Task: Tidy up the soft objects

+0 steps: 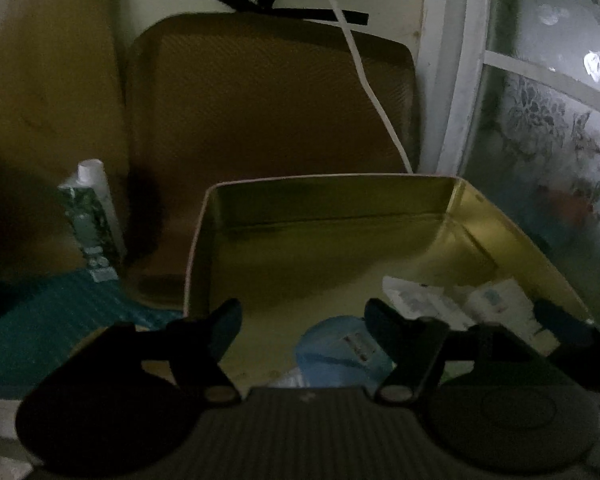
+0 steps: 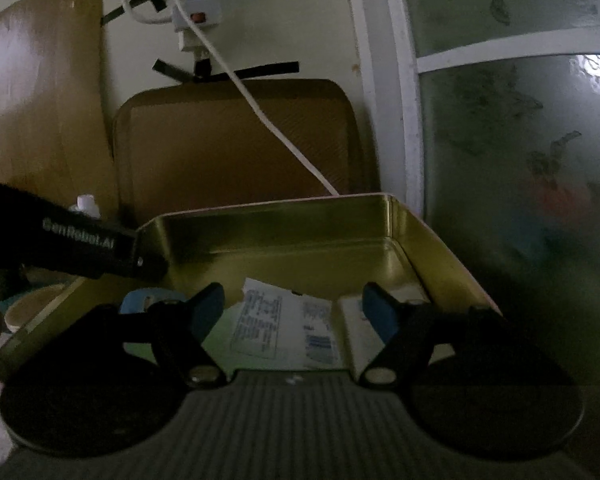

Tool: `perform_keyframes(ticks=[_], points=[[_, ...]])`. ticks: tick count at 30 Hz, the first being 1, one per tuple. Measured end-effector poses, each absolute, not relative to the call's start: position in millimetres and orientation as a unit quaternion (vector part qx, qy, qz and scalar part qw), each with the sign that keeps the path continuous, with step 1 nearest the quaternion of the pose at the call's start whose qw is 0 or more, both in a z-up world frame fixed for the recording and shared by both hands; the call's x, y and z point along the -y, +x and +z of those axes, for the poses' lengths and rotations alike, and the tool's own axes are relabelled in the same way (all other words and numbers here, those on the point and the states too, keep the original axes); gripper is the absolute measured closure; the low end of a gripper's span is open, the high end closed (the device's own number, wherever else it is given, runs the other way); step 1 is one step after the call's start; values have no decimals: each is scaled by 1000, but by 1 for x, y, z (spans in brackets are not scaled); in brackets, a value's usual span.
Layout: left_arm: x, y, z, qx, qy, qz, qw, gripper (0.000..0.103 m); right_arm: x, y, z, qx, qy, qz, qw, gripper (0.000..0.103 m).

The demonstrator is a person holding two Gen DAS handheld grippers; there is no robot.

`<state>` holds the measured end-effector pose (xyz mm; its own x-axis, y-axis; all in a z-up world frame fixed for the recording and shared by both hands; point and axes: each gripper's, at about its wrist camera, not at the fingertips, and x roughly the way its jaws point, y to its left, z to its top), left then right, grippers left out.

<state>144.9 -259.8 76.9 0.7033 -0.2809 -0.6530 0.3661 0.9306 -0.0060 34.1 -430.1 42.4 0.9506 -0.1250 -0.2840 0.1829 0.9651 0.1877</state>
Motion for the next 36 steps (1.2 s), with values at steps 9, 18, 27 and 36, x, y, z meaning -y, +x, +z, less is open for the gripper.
perform_keyframes(ticks=[9, 18, 27, 36], points=[[260, 113, 83, -311, 101, -157, 932, 20, 420, 16, 47, -126, 117, -75, 982, 25], [241, 70, 93, -291, 116, -139, 939, 3, 406, -14, 55, -112, 143, -83, 980, 25], [199, 20, 101, -286, 107, -125, 944, 0, 386, -51, 60, -109, 188, -84, 972, 21], [145, -23, 98, -296, 82, -99, 946, 0, 339, -80, 64, -116, 176, -61, 976, 16]])
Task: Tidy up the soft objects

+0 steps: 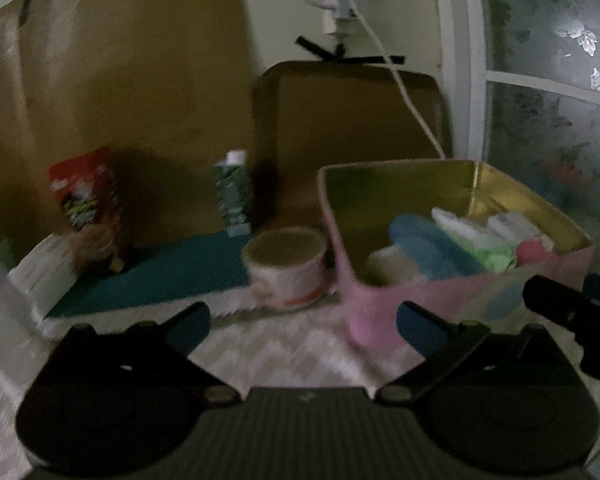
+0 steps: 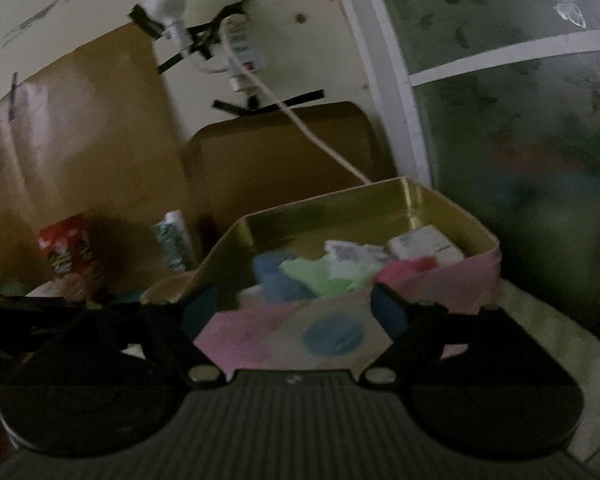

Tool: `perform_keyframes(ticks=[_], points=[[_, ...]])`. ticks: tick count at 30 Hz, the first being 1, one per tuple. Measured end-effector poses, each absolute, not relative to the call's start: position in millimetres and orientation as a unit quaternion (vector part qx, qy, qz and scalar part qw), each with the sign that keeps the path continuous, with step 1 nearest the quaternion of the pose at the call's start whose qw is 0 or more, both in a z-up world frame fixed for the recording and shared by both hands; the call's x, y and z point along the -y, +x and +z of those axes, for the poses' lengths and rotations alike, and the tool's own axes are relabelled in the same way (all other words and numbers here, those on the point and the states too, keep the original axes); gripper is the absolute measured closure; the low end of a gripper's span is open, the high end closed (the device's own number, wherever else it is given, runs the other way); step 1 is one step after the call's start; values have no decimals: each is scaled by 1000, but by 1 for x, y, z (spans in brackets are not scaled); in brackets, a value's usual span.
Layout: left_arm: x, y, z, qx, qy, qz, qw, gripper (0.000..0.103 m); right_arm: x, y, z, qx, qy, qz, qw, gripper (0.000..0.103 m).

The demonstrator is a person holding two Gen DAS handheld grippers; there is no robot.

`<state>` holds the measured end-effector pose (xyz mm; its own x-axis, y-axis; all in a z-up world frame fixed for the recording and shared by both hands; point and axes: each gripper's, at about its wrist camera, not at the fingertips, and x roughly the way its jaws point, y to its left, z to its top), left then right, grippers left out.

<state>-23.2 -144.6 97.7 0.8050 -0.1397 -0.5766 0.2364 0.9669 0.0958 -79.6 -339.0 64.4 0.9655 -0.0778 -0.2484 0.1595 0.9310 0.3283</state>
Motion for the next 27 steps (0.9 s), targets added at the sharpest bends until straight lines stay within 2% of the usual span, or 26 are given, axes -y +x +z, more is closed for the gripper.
perform_keyframes(ticks=[13, 27], points=[[79, -70, 77, -315, 84, -55, 944, 0, 277, -102, 51, -152, 192, -23, 969, 12], [55, -95, 79, -296, 83, -28, 951, 0, 245, -119, 59, -160, 178, -12, 971, 12]])
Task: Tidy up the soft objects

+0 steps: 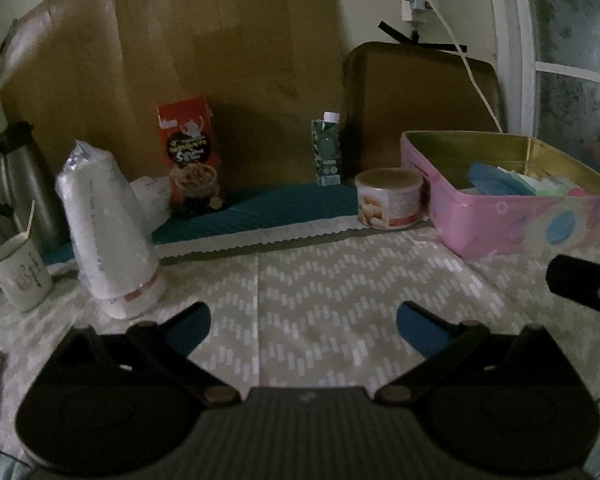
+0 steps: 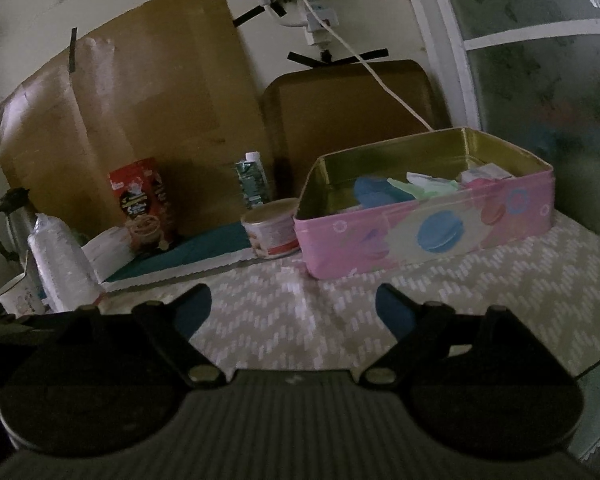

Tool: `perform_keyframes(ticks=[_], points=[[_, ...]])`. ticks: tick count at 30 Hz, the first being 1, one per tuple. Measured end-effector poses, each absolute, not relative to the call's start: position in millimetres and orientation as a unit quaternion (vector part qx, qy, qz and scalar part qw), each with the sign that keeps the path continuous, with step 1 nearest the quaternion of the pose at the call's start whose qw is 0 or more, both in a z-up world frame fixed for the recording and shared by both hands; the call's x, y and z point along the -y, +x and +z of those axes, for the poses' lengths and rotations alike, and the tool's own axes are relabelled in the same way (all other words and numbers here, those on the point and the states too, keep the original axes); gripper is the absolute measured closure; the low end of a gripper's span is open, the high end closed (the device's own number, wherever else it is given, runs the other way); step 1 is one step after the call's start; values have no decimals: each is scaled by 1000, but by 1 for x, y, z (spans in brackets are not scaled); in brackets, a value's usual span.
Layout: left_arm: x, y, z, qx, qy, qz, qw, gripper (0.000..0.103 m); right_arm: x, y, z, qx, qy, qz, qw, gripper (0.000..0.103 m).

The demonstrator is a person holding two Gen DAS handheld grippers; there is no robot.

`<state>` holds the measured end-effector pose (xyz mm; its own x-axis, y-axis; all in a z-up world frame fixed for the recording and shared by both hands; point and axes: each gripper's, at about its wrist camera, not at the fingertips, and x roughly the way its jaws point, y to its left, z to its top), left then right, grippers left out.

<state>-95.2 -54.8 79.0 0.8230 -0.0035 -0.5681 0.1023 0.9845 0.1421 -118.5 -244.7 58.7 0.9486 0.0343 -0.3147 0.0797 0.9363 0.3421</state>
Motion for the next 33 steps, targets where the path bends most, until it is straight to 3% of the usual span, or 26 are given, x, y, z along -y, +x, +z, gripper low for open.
perform_keyframes(ticks=[33], points=[[88, -132, 81, -312, 105, -59, 943, 0, 265, -157, 60, -126, 223, -21, 966, 9]])
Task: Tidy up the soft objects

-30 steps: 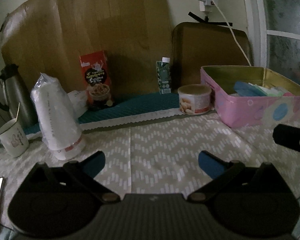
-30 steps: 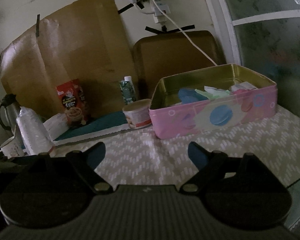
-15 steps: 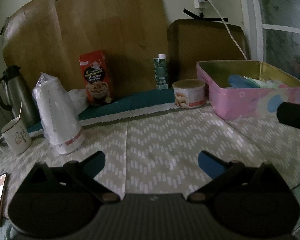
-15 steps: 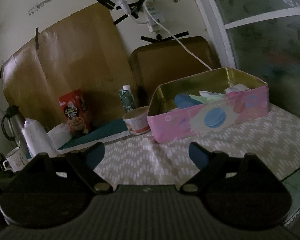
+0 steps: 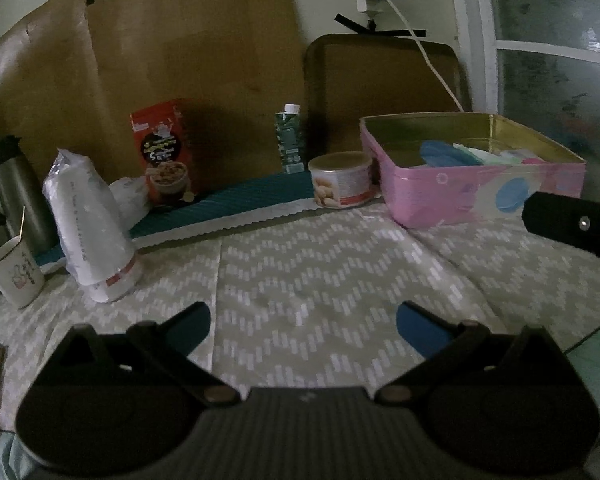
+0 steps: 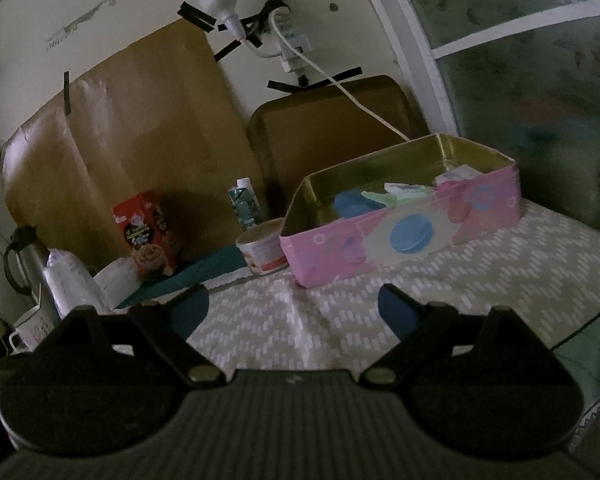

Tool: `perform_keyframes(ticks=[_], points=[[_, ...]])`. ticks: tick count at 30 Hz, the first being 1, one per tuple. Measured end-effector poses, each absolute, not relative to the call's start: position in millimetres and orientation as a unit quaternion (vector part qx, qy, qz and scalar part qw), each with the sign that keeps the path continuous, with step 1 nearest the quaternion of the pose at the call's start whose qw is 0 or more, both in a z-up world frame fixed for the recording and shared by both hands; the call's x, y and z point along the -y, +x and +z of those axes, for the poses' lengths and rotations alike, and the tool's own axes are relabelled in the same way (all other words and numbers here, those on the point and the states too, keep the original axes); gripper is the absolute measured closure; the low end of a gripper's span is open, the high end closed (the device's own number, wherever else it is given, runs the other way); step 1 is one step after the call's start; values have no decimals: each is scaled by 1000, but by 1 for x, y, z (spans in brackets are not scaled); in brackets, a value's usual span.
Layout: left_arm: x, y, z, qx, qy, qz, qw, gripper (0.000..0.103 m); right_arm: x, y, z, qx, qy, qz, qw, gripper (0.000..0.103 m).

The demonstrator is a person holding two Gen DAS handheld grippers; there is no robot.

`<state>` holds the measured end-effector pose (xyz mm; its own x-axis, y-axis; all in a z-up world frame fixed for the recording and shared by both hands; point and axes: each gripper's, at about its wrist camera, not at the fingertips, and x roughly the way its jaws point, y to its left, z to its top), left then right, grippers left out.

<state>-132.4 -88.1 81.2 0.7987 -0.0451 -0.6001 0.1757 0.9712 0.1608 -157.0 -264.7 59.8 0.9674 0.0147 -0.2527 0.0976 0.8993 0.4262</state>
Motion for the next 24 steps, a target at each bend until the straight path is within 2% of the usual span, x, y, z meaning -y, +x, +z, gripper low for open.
perform_keyframes(ticks=[24], points=[[101, -140, 82, -323, 111, -81, 936, 0, 279, -170, 57, -114, 237, -27, 965, 9]])
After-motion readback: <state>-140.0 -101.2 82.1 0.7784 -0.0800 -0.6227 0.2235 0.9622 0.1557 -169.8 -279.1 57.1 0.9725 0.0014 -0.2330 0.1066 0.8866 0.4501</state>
